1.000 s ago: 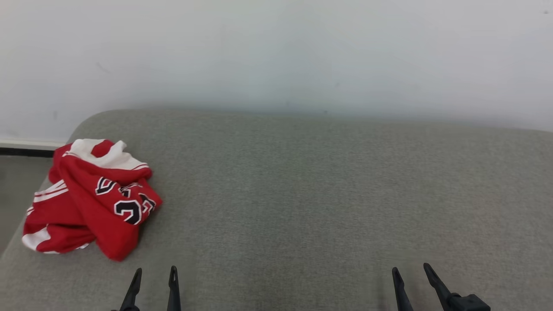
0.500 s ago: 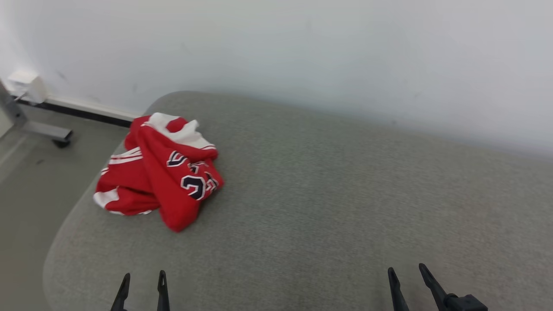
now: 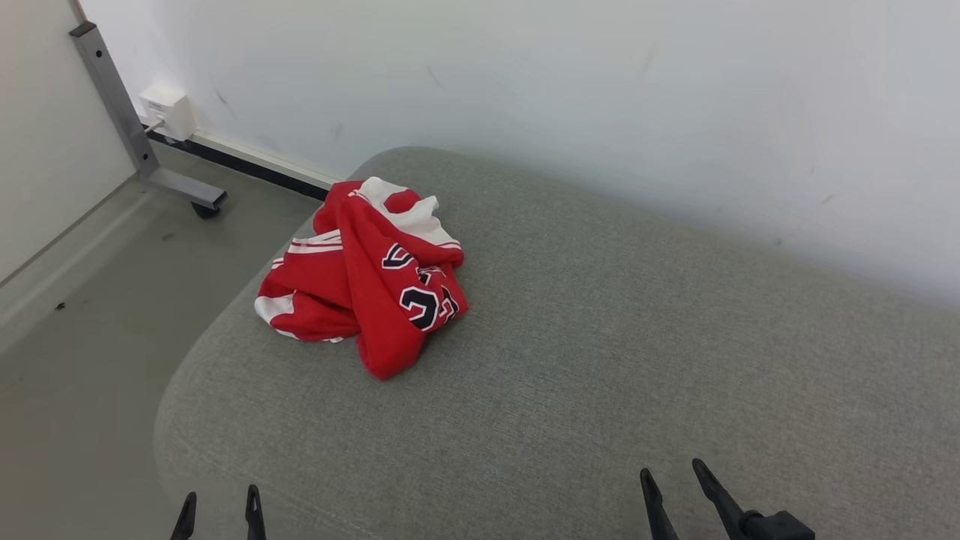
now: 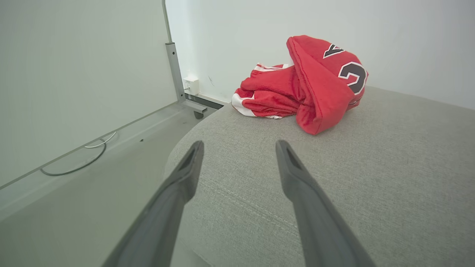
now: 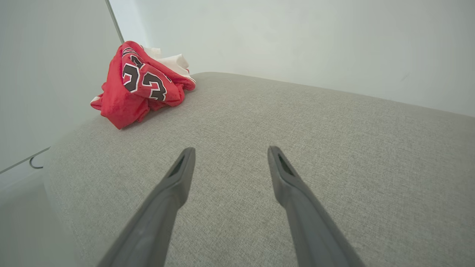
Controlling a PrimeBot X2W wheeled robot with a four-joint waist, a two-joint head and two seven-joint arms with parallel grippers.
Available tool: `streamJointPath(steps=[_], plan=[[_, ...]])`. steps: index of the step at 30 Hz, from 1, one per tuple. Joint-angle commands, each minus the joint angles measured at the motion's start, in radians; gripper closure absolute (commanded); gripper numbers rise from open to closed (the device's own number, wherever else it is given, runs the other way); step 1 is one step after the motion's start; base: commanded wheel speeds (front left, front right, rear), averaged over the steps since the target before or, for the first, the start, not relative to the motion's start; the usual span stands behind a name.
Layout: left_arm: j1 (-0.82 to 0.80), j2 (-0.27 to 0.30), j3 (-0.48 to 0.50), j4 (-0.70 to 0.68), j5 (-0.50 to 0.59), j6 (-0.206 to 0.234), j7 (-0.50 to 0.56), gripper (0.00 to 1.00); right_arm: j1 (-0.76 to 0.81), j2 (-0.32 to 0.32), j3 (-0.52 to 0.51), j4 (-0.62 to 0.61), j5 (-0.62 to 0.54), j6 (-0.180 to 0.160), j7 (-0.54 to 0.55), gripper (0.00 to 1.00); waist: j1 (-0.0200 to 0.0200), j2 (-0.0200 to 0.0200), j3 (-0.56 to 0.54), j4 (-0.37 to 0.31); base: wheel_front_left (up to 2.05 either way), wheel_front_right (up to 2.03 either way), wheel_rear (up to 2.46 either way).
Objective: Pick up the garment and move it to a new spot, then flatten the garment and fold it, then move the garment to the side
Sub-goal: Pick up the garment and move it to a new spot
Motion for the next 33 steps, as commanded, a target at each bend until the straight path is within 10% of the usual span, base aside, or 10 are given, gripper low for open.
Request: streamJointPath(steps=[1, 18, 33], plan=[[0.009, 0.003, 0.006, -0.007, 0.007, 0.002, -0.004, 0.00, -0.003, -0.002, 0.003, 0.003, 0.006, 0.003, -0.004, 0.00, 0.0000, 0.0000, -0.001, 0.005, 0.00, 0.00, 0.00], [-0.105, 0.034, 0.039, 0.076, -0.034, -0.028, 0.032, 0.00, -0.014, -0.002, -0.002, -0.006, -0.002, 0.003, -0.006, 0.00, 0.0000, 0.0000, 0.035, -0.021, 0.00, 0.00, 0.00], [-0.628, 0.101, 0.210, 0.303, -0.501, -0.096, 0.453, 0.00, -0.127, -0.002, -0.026, -0.091, -0.083, 0.002, 0.026, 0.00, 0.0000, 0.0000, 0.287, -0.278, 0.00, 0.00, 0.00]])
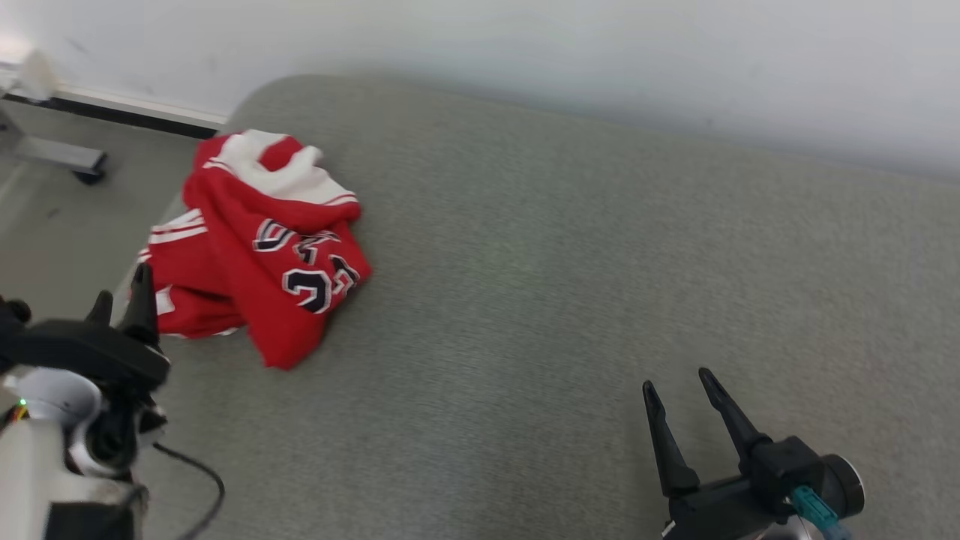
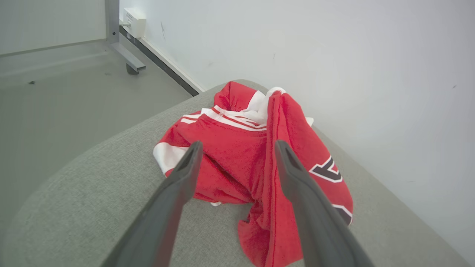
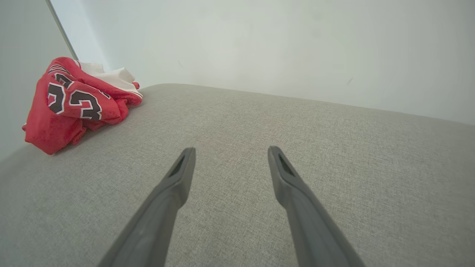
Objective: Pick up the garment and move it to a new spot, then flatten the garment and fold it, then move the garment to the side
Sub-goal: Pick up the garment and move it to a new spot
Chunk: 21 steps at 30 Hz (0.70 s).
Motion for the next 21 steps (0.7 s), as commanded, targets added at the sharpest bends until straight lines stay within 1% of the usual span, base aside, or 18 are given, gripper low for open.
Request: streamJointPath(steps=[1, 3, 5, 8, 10, 12, 17, 20, 21], plan=[[-0.044, 0.006, 0.022, 0.018, -0.057, -0.002, 0.048, 0.00, -0.020, -0.002, 0.005, -0.008, -0.003, 0.001, 0.002, 0.00, -0.0003, -0.0001, 0.133, -0.147, 0.00, 0.00, 0.00], [-0.097, 0.022, 0.057, 0.032, -0.121, -0.002, 0.112, 0.00, -0.031, -0.002, 0.007, -0.014, 0.003, 0.001, 0.000, 0.00, -0.0003, -0.0001, 0.160, -0.187, 0.00, 0.00, 0.00], [-0.126, 0.049, 0.067, 0.043, -0.149, 0.005, 0.185, 0.00, -0.039, -0.002, 0.010, -0.018, 0.009, 0.001, -0.003, 0.00, -0.0003, -0.0001, 0.181, -0.223, 0.00, 0.00, 0.00], [-0.162, 0.088, 0.078, 0.042, -0.189, 0.030, 0.296, 0.00, -0.052, -0.002, 0.015, -0.014, 0.021, 0.001, -0.010, 0.00, -0.0003, -0.0001, 0.207, -0.268, 0.00, 0.00, 0.00], [-0.172, 0.114, 0.090, 0.032, -0.204, 0.064, 0.371, 0.00, -0.059, -0.002, 0.017, -0.012, 0.030, 0.001, -0.013, 0.00, -0.0003, -0.0001, 0.219, -0.294, 0.00, 0.00, 0.00], [-0.166, 0.150, 0.085, 0.012, -0.195, 0.100, 0.437, 0.00, -0.064, -0.002, 0.022, -0.010, 0.040, 0.001, -0.017, 0.00, -0.0003, -0.0001, 0.229, -0.317, 0.00, 0.00, 0.00], [-0.136, 0.196, 0.091, -0.051, -0.171, 0.188, 0.514, 0.00, -0.079, -0.002, 0.037, 0.000, 0.067, 0.001, -0.025, 0.00, -0.0003, -0.0001, 0.243, -0.358, 0.00, 0.00, 0.00], [-0.111, 0.223, 0.076, -0.088, -0.145, 0.221, 0.557, 0.00, -0.084, -0.002, 0.046, 0.010, 0.081, 0.001, -0.028, 0.00, -0.0003, -0.0001, 0.239, -0.371, 0.00, 0.00, 0.00], [-0.099, 0.231, 0.070, -0.099, -0.136, 0.227, 0.569, 0.20, -0.086, -0.002, 0.048, 0.014, 0.084, 0.001, -0.028, 0.00, -0.0003, -0.0001, 0.236, -0.374, 0.00, 0.00, 0.00]])
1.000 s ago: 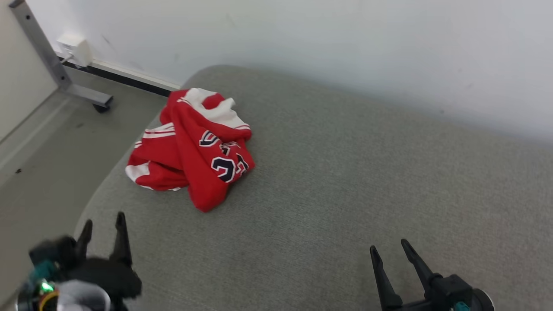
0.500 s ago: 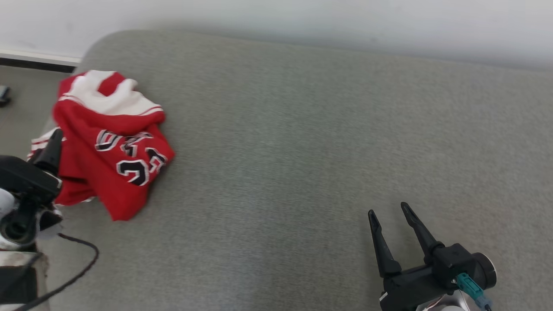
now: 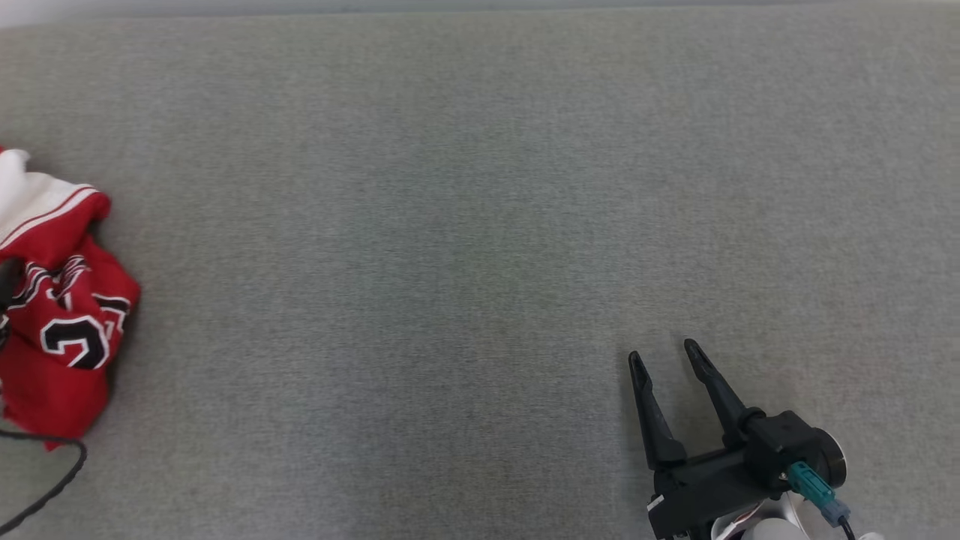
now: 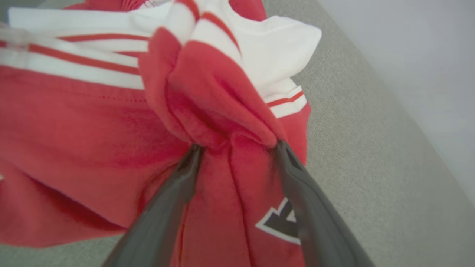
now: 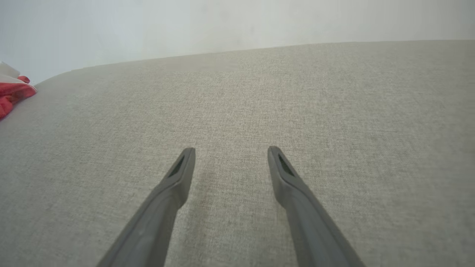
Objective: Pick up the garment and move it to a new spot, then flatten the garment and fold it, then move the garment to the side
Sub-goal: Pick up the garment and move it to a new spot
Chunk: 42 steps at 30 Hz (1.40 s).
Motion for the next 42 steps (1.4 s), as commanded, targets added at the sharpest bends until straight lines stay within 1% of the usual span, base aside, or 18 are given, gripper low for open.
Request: streamJointPath(steps=[1, 2, 7, 12, 13, 15, 19, 22, 24, 29, 33, 38, 42], plan=[[0.031, 0.021, -0.013, -0.024, 0.025, 0.010, 0.019, 0.85, -0.012, -0.001, 0.004, 0.006, 0.009, 0.001, -0.005, 0.00, -0.0002, -0.0002, 0.025, -0.044, 0.00, 0.00, 0.00], [0.045, 0.030, -0.023, -0.037, 0.040, 0.011, 0.027, 1.00, -0.012, -0.001, 0.004, 0.011, 0.013, 0.001, -0.006, 0.00, -0.0002, -0.0002, 0.020, -0.044, 0.00, 0.00, 0.00], [0.080, 0.037, -0.037, -0.111, 0.048, 0.026, 0.057, 1.00, -0.007, -0.001, 0.002, 0.013, 0.026, 0.001, -0.006, 0.00, -0.0002, -0.0002, -0.014, -0.036, 0.00, 0.00, 0.00], [0.065, 0.032, -0.049, -0.195, 0.046, 0.020, 0.056, 1.00, 0.007, -0.001, 0.003, 0.019, 0.040, 0.001, -0.005, 0.00, -0.0002, -0.0002, -0.060, -0.020, 0.00, 0.00, 0.00], [0.065, 0.032, -0.049, -0.195, 0.046, 0.020, 0.056, 1.00, 0.007, -0.001, 0.003, 0.019, 0.040, 0.001, -0.005, 0.00, -0.0002, -0.0002, -0.060, -0.020, 0.00, 0.00, 0.00], [0.035, 0.020, -0.063, -0.245, 0.034, 0.010, 0.057, 1.00, 0.019, -0.001, 0.004, 0.023, 0.050, 0.001, -0.005, 0.00, -0.0002, -0.0002, -0.088, -0.012, 0.00, 0.00, 0.00], [0.000, 0.005, -0.089, -0.288, 0.024, 0.000, 0.063, 1.00, 0.033, -0.001, 0.005, 0.030, 0.057, 0.001, -0.005, 0.00, -0.0002, -0.0002, -0.119, -0.009, 0.00, 0.00, 0.00], [-0.049, -0.014, -0.115, -0.321, 0.012, -0.012, 0.072, 1.00, 0.048, -0.001, 0.007, 0.033, 0.062, 0.001, -0.005, 0.00, -0.0002, -0.0002, -0.150, -0.020, 0.00, 0.00, 0.00], [-0.073, -0.022, -0.147, -0.335, 0.019, -0.028, 0.079, 1.00, 0.057, -0.001, 0.004, 0.032, 0.069, 0.001, -0.005, 0.00, -0.0002, -0.0002, -0.169, -0.033, 0.00, 0.00, 0.00], [-0.130, -0.083, -0.219, -0.356, 0.000, -0.060, 0.081, 1.00, 0.077, -0.001, 0.002, 0.032, 0.088, 0.001, -0.005, 0.00, -0.0002, -0.0002, -0.210, -0.081, 0.00, 0.00, 0.00], [-0.175, -0.164, -0.289, -0.347, -0.023, -0.079, 0.077, 1.00, 0.095, -0.001, 0.002, 0.036, 0.096, 0.001, -0.005, 0.00, -0.0002, -0.0002, -0.227, -0.118, 0.00, 0.00, 0.00], [-0.213, -0.245, -0.354, -0.306, -0.037, -0.101, 0.058, 1.00, 0.107, -0.001, 0.016, 0.041, 0.099, 0.001, -0.005, 0.00, -0.0002, -0.0002, -0.233, -0.178, 0.00, 0.00, 0.00], [-0.196, -0.272, -0.400, -0.275, -0.039, -0.133, 0.051, 1.00, 0.105, -0.001, 0.023, 0.035, 0.104, 0.001, -0.005, 0.00, -0.0002, -0.0002, -0.223, -0.227, 0.00, 0.00, 0.00]])
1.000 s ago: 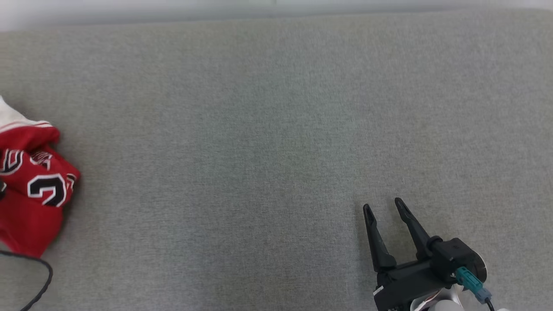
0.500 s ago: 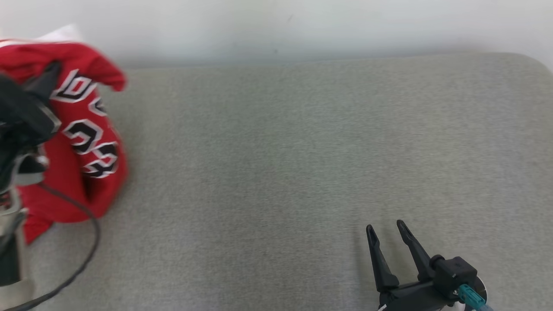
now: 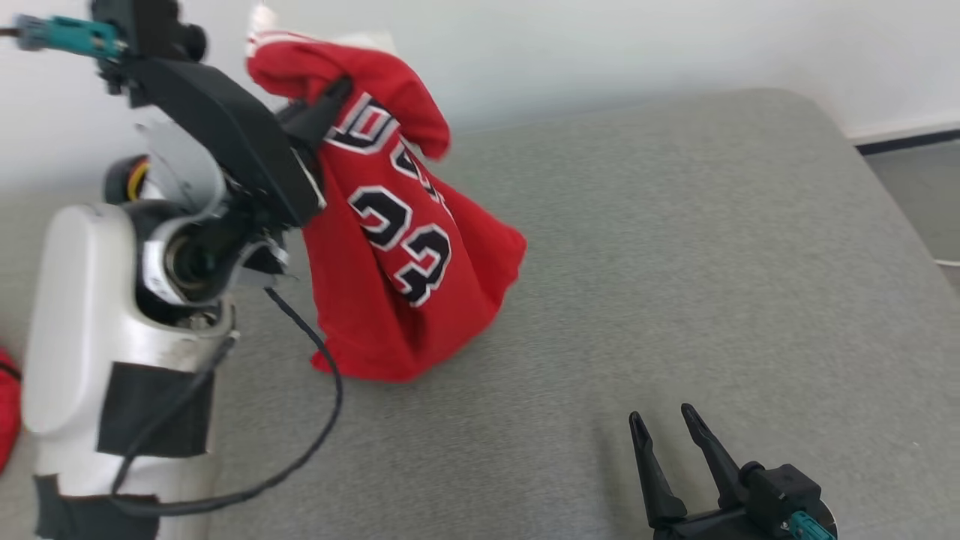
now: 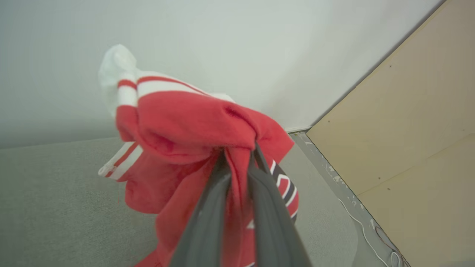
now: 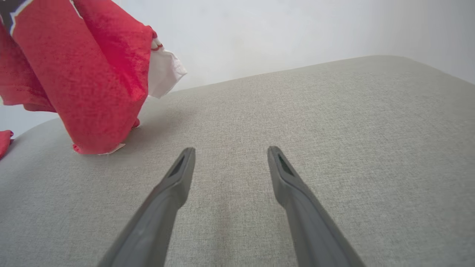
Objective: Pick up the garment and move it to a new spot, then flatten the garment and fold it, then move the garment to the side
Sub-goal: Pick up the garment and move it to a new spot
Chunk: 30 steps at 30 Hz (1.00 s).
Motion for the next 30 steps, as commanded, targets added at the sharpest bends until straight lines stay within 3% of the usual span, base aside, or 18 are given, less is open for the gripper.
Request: streamJointPath(steps=[1, 9, 15, 16, 17, 20, 30], plan=[[0.022, -0.008, -0.008, 0.006, -0.011, -0.011, -0.014, 1.00, 0.004, -0.001, 0.004, -0.004, 0.006, 0.001, -0.001, 0.00, 0.0001, 0.0000, 0.004, -0.053, 0.00, 0.00, 0.00], [0.151, -0.045, -0.094, 0.126, 0.027, -0.050, -0.165, 1.00, -0.009, -0.001, 0.022, -0.011, 0.008, 0.001, -0.001, 0.00, 0.0001, 0.0000, 0.038, -0.106, 0.00, 0.00, 0.00], [0.263, -0.057, -0.114, 0.277, 0.030, -0.035, -0.320, 1.00, -0.015, -0.001, 0.030, -0.009, 0.004, 0.001, -0.001, 0.00, 0.0001, 0.0000, 0.046, -0.124, 0.00, 0.00, 0.00], [0.294, -0.061, -0.135, 0.339, 0.032, -0.034, -0.375, 0.89, -0.015, -0.001, 0.026, -0.008, 0.000, 0.001, -0.001, 0.00, 0.0001, 0.0000, 0.046, -0.124, 0.00, 0.00, 0.00], [0.307, -0.061, -0.147, 0.370, 0.041, -0.033, -0.407, 0.58, -0.014, -0.001, 0.024, -0.007, -0.001, 0.001, -0.001, 0.00, 0.0001, 0.0000, 0.045, -0.122, 0.00, 0.00, 0.00], [0.321, -0.061, -0.181, 0.435, 0.056, -0.043, -0.492, 0.00, -0.007, -0.001, 0.018, -0.002, -0.006, 0.001, -0.001, 0.00, 0.0001, 0.0000, 0.037, -0.107, 0.00, 0.00, 0.00], [0.356, -0.062, -0.272, 0.378, 0.028, -0.068, -0.823, 0.00, 0.033, -0.002, -0.079, 0.002, -0.036, 0.001, -0.001, 0.00, 0.0001, 0.0000, -0.036, -0.001, 0.00, 0.00, 0.00]])
